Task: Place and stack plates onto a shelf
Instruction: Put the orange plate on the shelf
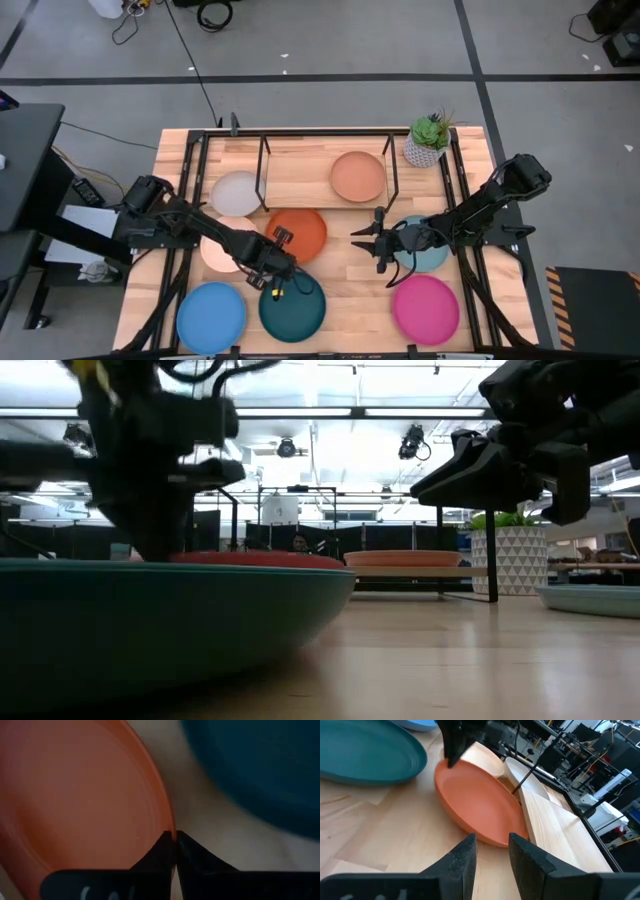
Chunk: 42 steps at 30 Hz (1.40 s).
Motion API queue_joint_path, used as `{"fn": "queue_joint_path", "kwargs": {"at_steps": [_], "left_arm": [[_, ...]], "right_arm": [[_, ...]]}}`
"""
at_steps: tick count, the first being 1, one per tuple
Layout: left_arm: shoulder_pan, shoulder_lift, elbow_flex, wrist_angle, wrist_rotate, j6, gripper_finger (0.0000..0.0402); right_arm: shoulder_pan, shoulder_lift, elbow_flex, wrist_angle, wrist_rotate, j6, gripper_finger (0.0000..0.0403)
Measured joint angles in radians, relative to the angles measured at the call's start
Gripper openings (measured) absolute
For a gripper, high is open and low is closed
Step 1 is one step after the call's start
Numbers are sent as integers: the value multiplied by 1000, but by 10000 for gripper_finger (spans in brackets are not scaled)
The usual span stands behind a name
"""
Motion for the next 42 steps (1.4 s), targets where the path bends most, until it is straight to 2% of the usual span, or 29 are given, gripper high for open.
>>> {"fn": "queue_joint_path", "kwargs": {"at_steps": [9,14,18,21,26,31,37,42], "left_arm": [[68,-11,157,-77,171,-29,15],[108,-11,241,-115,216,-96,15],[126,-20,315,-127,286,-92,15],[146,-32,367,-130,300,-63,15],[208,-46,393,-150,203,-21,15],[278,-48,350,-185,-21,-36,16],[378,-46,275,-154,-52,-75,18],[432,-37,243,-158,-17,-101,19]], "right_arm": [[0,0,0,-4,0,2,121],[6,0,0,-35,2,10,120],[6,0,0,-48,3,13,120],[6,0,0,-51,3,13,120],[6,1,0,-62,3,24,120],[6,1,0,-60,3,46,120],[6,1,0,-60,3,52,120],[6,0,0,-60,-4,66,120]]}}
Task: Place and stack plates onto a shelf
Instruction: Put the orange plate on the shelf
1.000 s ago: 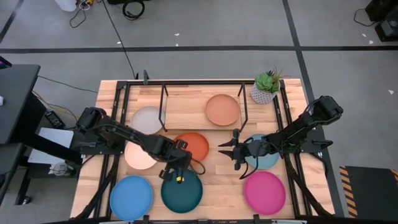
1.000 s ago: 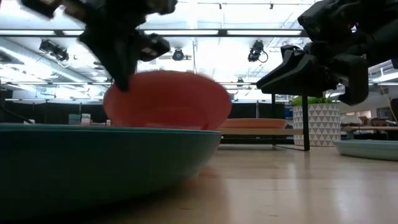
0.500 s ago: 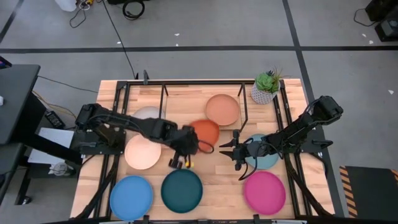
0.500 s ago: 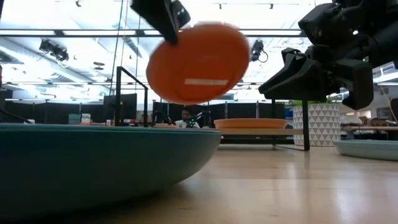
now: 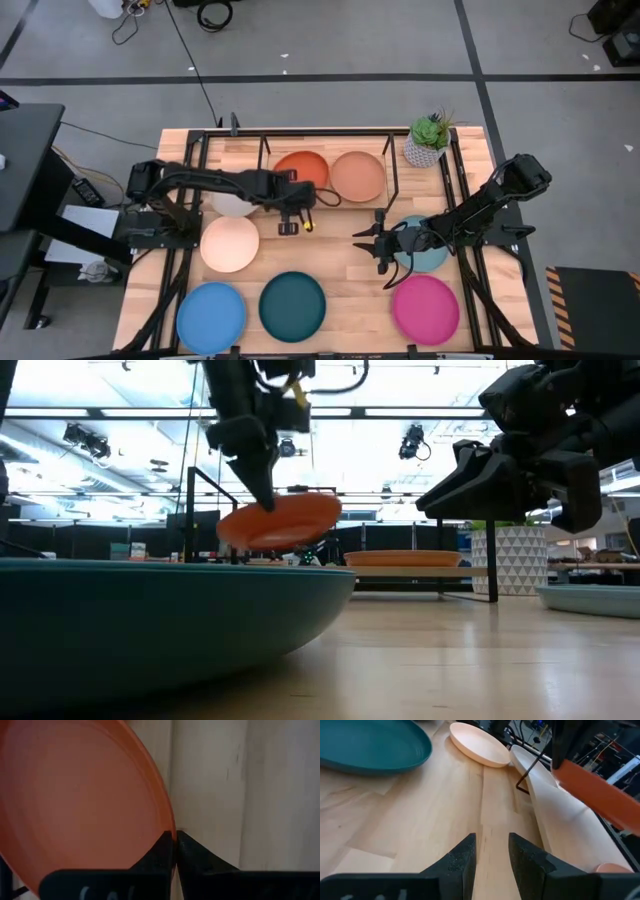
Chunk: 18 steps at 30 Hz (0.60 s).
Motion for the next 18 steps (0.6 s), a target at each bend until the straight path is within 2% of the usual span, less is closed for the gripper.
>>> {"fn": "queue_joint_path", "kwargs": {"at_steps": [8,13,18], "left_arm": [[-10,0,-64,9,12,39,19],[-10,0,-100,22,-74,50,20],[-26,0,-100,35,-77,51,22]], "right_arm": [[0,0,0,0,-46,-1,120],[0,0,0,3,-46,-12,120],[0,0,0,16,-48,-17,120]]}}
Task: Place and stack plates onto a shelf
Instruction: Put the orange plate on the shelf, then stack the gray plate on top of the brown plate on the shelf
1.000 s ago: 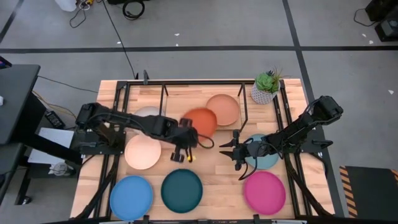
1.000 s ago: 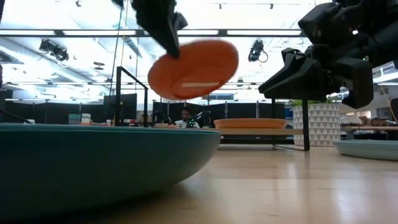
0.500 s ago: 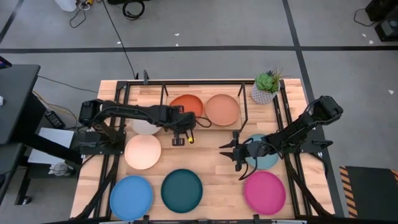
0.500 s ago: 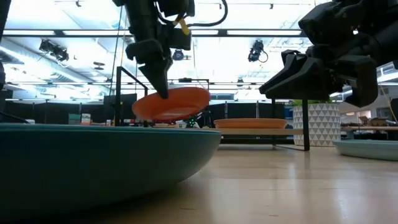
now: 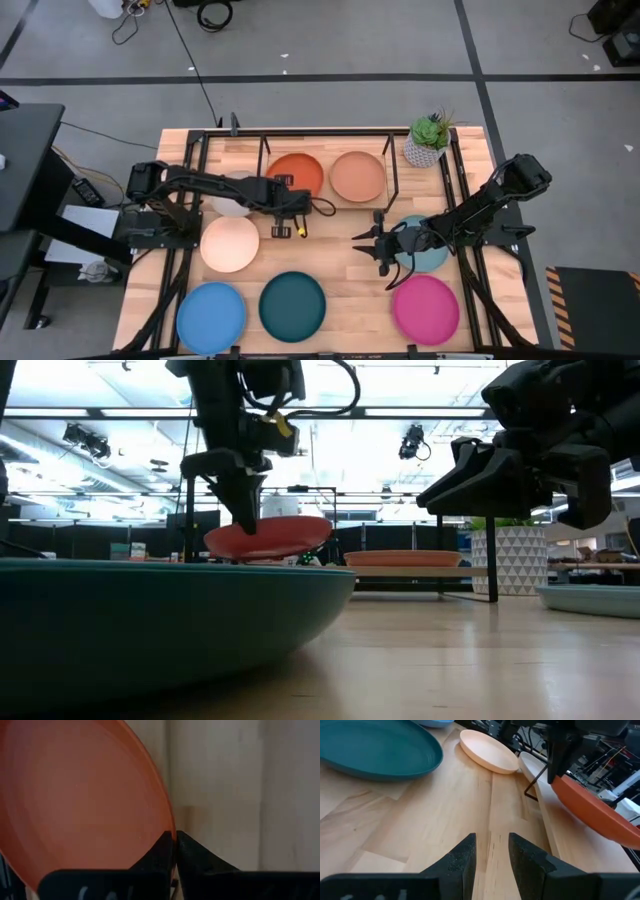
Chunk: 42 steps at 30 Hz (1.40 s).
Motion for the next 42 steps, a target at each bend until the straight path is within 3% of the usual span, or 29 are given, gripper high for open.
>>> {"fn": "queue_joint_path", "kwargs": {"at_steps": [6,11,17,20,25,28,33,36,39,42], "left_arm": [[-11,0,0,0,-5,-19,55],[-17,0,4,-3,-72,-11,84],[-78,0,77,0,-102,-6,87],[-117,0,98,6,-21,-72,85],[-165,7,98,36,228,-251,85],[-198,11,97,27,264,-358,84],[-254,10,97,-51,264,-529,89],[-300,10,97,-186,251,-557,90],[-363,10,97,-345,148,-597,86],[-420,-6,96,-391,45,-638,78]], "right_arm": [[0,0,0,0,-4,-9,120],[0,0,0,0,-18,-25,120],[-9,0,0,0,-18,-35,120],[-19,0,0,0,-18,-42,121],[-44,0,0,-7,-25,-64,121],[-63,0,0,12,-30,-76,121],[-82,0,0,27,-76,-98,121],[-91,0,0,31,-78,-108,121],[-102,0,0,39,-78,-132,121],[-112,0,0,67,-97,-156,121]]}}
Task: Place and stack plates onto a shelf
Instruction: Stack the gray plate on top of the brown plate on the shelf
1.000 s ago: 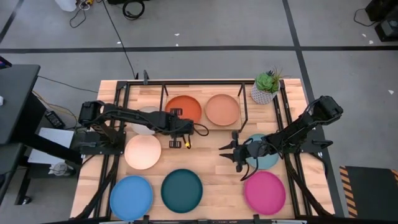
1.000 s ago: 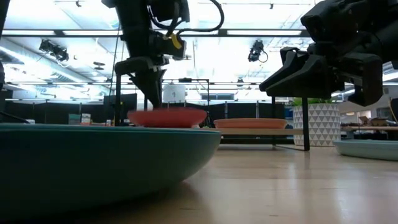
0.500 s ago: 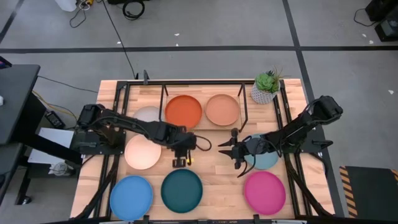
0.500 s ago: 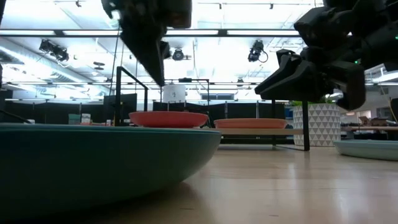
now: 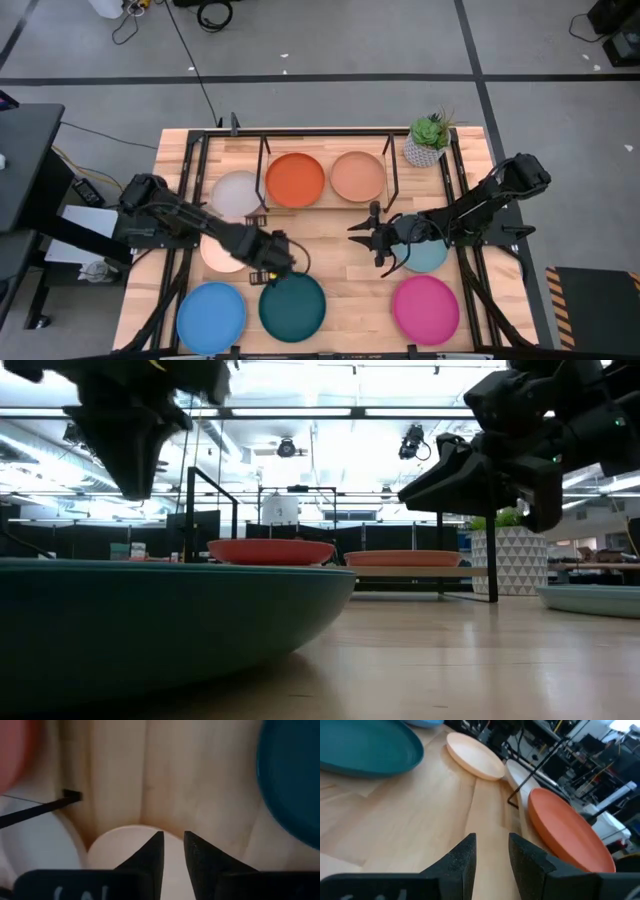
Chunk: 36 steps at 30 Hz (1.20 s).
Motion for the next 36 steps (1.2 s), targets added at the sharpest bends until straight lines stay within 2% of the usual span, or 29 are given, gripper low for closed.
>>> {"fn": "queue_joint_path", "kwargs": {"at_steps": [6,9,13,19,24,28,36], "left_arm": [[-65,-138,-27,8,-100,-126,58],[-81,-225,-119,20,-123,-197,47],[-81,-345,-296,128,-121,-221,36],[10,-540,-514,261,-90,-226,26],[132,-597,-611,261,-89,-238,28],[234,-587,-654,286,-88,-168,50],[396,-523,-668,349,-47,-6,151]], "right_arm": [[-27,0,0,16,-93,-11,120],[-38,0,0,16,-104,-11,120],[-50,0,0,22,-113,-11,120],[-59,0,0,31,-154,3,120],[-59,0,0,30,-165,26,120],[-59,0,0,30,-166,41,120],[-44,0,0,11,-166,94,120]]}}
